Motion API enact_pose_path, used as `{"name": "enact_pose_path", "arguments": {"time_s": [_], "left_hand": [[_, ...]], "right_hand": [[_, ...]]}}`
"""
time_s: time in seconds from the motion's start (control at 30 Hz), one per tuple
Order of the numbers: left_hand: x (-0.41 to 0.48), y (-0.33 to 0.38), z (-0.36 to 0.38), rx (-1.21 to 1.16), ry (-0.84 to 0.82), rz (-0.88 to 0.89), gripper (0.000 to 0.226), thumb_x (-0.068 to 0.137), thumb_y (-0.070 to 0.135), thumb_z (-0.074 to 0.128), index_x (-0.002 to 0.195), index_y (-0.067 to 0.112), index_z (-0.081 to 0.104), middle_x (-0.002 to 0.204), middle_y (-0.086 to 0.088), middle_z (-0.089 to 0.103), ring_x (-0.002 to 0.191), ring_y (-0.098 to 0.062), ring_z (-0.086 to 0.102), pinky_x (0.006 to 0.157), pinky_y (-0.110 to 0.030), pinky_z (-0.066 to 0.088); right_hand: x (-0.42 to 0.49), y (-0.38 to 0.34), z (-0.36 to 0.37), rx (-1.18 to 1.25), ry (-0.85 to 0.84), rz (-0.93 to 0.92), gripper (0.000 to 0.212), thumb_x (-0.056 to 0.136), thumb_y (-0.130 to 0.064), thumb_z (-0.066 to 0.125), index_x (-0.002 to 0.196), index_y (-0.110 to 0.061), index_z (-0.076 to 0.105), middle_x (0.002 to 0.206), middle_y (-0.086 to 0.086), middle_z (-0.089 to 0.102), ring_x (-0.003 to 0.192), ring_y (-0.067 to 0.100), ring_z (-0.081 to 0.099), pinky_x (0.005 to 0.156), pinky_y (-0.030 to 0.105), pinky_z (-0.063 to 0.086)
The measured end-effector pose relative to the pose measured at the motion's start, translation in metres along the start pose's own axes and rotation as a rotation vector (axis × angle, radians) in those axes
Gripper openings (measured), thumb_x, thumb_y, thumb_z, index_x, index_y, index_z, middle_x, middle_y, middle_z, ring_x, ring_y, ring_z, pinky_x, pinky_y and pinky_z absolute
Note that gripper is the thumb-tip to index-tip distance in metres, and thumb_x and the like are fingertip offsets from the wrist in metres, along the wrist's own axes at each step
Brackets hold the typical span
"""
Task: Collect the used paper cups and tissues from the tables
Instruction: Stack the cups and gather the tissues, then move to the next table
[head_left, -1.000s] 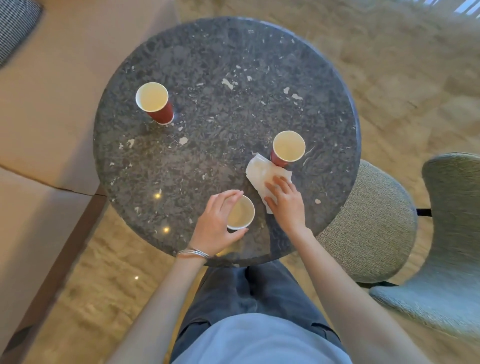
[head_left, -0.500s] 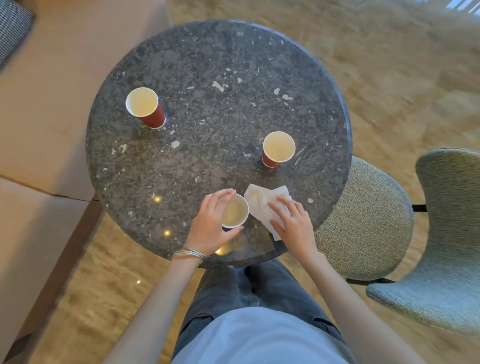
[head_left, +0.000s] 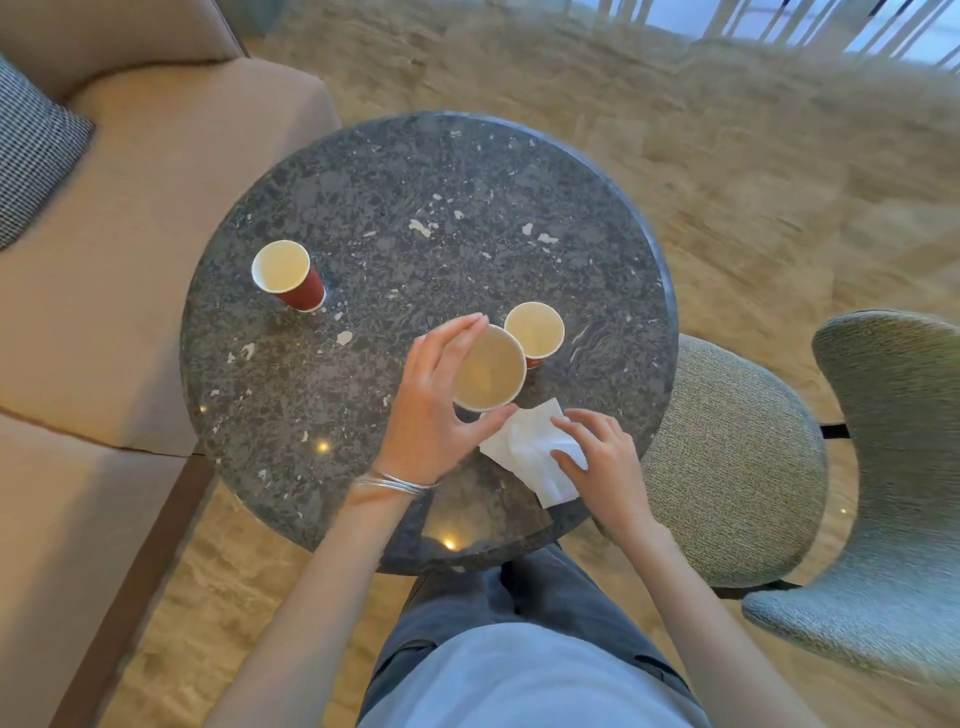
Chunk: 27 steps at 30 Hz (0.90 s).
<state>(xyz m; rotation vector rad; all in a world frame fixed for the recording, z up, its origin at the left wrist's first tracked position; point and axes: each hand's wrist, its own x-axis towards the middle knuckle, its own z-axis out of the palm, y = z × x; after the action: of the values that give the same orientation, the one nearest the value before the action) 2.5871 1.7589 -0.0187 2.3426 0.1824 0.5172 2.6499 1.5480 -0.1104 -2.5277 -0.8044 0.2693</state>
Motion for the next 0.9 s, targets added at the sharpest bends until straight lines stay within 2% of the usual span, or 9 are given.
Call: {"name": "enact_pose_path", "arguments": {"time_s": [0.07,0.17,0.33,0.47,0.57,0.77,0.9], "left_hand": [[0.019,0.006,0.004,-0.019,0.020,0.037,0.076,0.072,0.039,0.072,0.133,0.005,0.044,0.132,0.003,0.040,0.120,-0.015,0.040,0.106,-0.026,0.028],[0.043,0.007,0.020,-0.022,-0.043,0.034,0.075,0.070,0.032,0.076,0.132,0.004,0.044,0.132,-0.004,0.045,0.119,-0.019,0.042,0.106,-0.026,0.028],[0.065,-0.004,0.050,0.001,-0.188,0.001,0.075,0.067,0.024,0.080,0.130,0.001,0.046,0.131,-0.013,0.049,0.119,-0.028,0.045,0.105,-0.041,0.033],[0.082,-0.008,0.061,-0.026,-0.195,-0.011,0.076,0.066,0.026,0.080,0.130,0.002,0.047,0.131,-0.012,0.049,0.119,-0.027,0.045,0.105,-0.028,0.028],[0.087,-0.009,0.064,-0.056,-0.163,-0.023,0.076,0.067,0.026,0.080,0.131,0.003,0.046,0.131,-0.011,0.048,0.120,-0.025,0.043,0.104,-0.024,0.026],[0.092,-0.010,0.065,-0.140,-0.131,-0.033,0.076,0.066,0.021,0.081,0.130,0.001,0.046,0.130,-0.012,0.048,0.122,-0.025,0.044,0.106,-0.032,0.031],[0.093,-0.016,0.070,-0.129,-0.150,-0.031,0.078,0.065,0.020,0.082,0.131,0.001,0.046,0.130,-0.013,0.048,0.121,-0.025,0.044,0.107,-0.034,0.031]], "right_hand": [[0.000,0.003,-0.006,0.002,-0.003,0.041,0.040,0.078,-0.018,0.071,0.117,-0.017,0.061,0.120,0.004,0.059,0.112,0.025,0.052,0.085,0.039,0.043],[0.002,0.008,-0.009,0.040,-0.073,0.089,0.046,0.080,-0.022,0.068,0.124,-0.016,0.056,0.127,0.002,0.054,0.118,0.022,0.047,0.094,0.038,0.041],[0.002,0.007,-0.009,0.069,-0.147,0.093,0.046,0.084,-0.024,0.064,0.127,-0.018,0.052,0.131,0.001,0.050,0.124,0.018,0.040,0.100,0.034,0.037],[0.002,0.007,-0.009,0.077,-0.142,0.097,0.044,0.085,-0.023,0.063,0.127,-0.018,0.052,0.132,0.000,0.050,0.124,0.017,0.040,0.101,0.033,0.036],[0.001,0.008,-0.007,0.105,-0.151,0.116,0.043,0.085,-0.022,0.063,0.126,-0.018,0.053,0.131,-0.001,0.050,0.122,0.018,0.040,0.101,0.032,0.036],[0.000,0.015,0.001,0.115,-0.181,0.120,0.043,0.084,-0.022,0.064,0.125,-0.018,0.054,0.132,-0.001,0.049,0.122,0.019,0.041,0.102,0.034,0.035],[0.000,0.020,0.010,0.090,-0.323,0.098,0.049,0.083,-0.025,0.065,0.129,-0.020,0.049,0.138,-0.001,0.043,0.128,0.018,0.035,0.103,0.030,0.032]]}}
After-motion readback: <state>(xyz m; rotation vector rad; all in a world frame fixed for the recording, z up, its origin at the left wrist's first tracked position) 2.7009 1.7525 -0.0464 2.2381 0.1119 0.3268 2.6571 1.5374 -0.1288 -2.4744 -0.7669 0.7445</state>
